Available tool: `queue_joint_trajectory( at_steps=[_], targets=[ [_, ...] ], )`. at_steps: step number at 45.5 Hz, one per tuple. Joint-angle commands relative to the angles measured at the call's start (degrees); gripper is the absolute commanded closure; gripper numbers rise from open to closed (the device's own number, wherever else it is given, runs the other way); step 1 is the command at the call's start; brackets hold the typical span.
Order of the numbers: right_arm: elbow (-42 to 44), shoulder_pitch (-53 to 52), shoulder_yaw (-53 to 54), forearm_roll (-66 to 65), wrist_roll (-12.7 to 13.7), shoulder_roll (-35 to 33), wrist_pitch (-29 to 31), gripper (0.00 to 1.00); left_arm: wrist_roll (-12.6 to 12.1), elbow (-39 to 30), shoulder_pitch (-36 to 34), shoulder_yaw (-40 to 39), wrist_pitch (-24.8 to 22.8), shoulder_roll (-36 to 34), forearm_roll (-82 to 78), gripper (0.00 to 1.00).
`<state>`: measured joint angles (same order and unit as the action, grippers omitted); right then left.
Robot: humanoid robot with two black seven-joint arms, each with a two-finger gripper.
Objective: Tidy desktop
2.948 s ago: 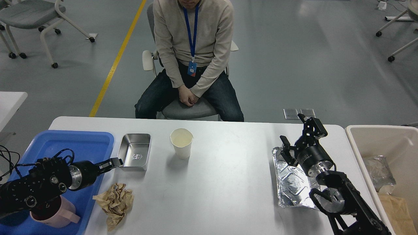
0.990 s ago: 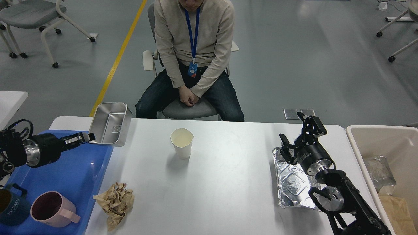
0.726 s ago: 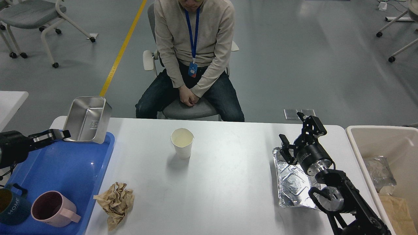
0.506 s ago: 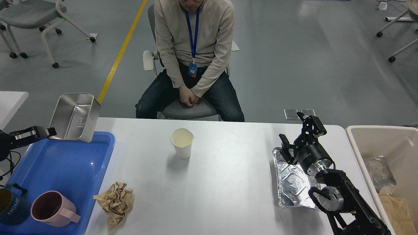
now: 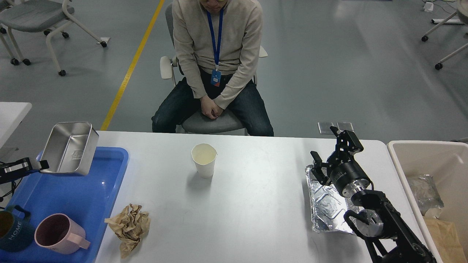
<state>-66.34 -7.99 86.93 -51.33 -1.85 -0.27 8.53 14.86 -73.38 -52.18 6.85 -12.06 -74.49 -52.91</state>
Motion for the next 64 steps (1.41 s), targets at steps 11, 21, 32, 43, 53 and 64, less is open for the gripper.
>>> queue_joint_trajectory(
  at_steps=[11,21,32,43,53,64],
  targets=[
    [0.07,-0.01,-0.09,0.00,0.00,0.00,0.00,0.00,0.96,13.87,3.05,-0.17,0.11,8.57,0.17,0.92],
    [-0.02,0.17,-0.09,0.00,0.00,0.00,0.00,0.00,1.40,23.89,5.42,0.01,0.11,15.95,0.17,0.89],
    [-0.02,0.08,-0.09,0.00,0.00,0.09,0.00,0.00,2.37,28.99,7.53,0.01,0.19,20.97,0.09,0.89],
    [0.07,-0.10,-0.09,0.00,0.00,0.00,0.00,0.00,2.55,29.44,7.80,-0.26,1.34,21.41,0.17,0.90],
    [-0.02,-0.19,-0.27,0.00,0.00,0.09,0.00,0.00,2.37,28.91,3.84,-5.96,0.63,20.88,2.72,0.81],
    [-0.02,-0.19,-0.27,0.00,0.00,0.09,0.00,0.00,1.32,28.38,3.49,-21.86,0.72,20.79,6.50,0.16]
  ],
)
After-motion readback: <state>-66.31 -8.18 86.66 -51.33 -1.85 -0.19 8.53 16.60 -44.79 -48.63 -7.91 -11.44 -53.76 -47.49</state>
